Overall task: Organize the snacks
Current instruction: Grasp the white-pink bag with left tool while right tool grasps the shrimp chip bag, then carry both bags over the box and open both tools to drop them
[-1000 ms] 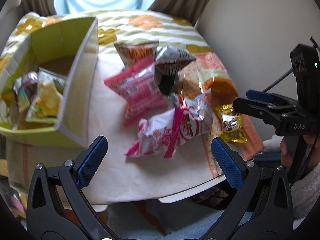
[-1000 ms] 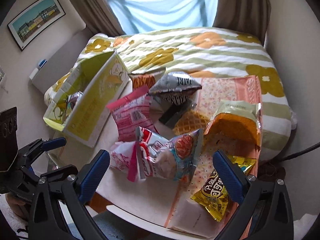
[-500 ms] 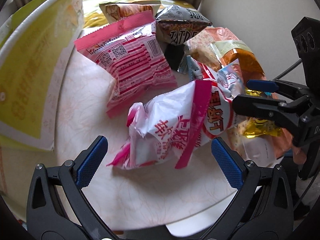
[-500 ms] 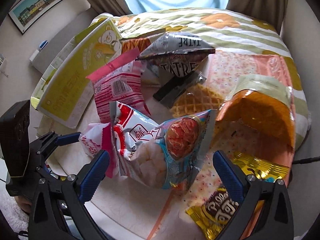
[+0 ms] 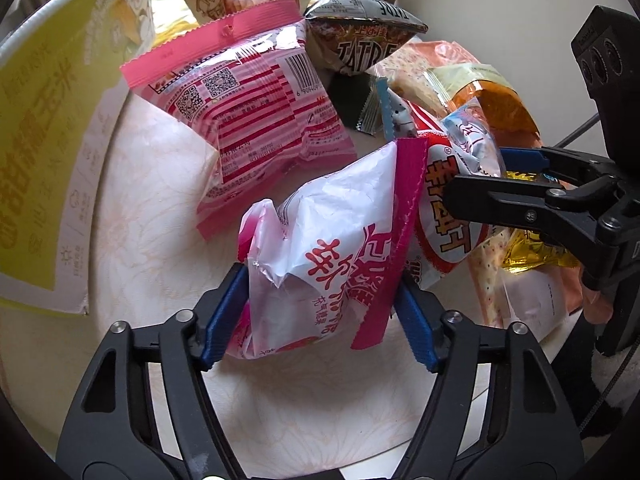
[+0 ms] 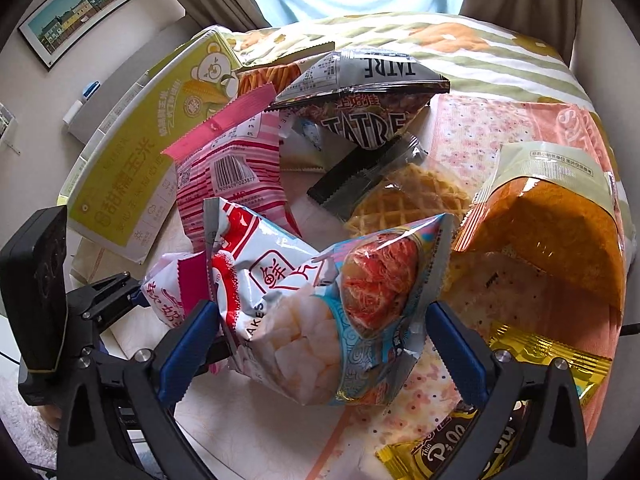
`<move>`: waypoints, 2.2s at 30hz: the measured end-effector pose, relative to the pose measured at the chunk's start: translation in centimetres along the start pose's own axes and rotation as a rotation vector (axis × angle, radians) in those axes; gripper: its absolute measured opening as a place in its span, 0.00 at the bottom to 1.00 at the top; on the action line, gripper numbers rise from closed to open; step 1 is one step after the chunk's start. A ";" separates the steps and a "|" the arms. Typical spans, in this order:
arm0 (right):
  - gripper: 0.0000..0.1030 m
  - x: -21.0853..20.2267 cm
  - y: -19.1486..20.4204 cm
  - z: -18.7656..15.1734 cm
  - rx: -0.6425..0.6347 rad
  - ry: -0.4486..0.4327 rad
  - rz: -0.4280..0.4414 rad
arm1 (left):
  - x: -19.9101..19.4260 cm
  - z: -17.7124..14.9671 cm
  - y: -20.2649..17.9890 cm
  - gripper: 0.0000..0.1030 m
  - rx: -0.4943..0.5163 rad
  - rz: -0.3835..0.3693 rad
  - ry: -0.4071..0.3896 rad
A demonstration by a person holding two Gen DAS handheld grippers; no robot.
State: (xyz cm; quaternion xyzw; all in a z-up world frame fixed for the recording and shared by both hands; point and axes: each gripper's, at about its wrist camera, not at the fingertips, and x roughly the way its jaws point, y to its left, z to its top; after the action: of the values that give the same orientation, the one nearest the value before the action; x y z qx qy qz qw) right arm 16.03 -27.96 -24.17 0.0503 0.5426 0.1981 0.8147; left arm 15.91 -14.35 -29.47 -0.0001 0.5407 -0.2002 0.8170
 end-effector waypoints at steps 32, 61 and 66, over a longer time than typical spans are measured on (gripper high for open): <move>0.75 -0.8 1.7 -1.1 0.040 -0.039 0.061 | -3.8 -0.1 1.2 0.54 -0.059 0.042 -0.026; 0.75 -9.5 11.9 11.6 -0.005 -0.244 0.057 | -23.0 11.5 13.1 0.54 -0.107 0.180 -0.354; 0.75 -7.1 14.8 15.5 0.060 -0.252 0.065 | -22.7 13.7 19.7 0.54 -0.119 0.200 -0.325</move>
State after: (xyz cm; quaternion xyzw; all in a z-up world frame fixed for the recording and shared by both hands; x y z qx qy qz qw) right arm 23.75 -14.96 -7.35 0.1168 0.4396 0.2003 0.8677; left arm 26.83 8.25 -7.96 -0.0268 0.4098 -0.0832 0.9080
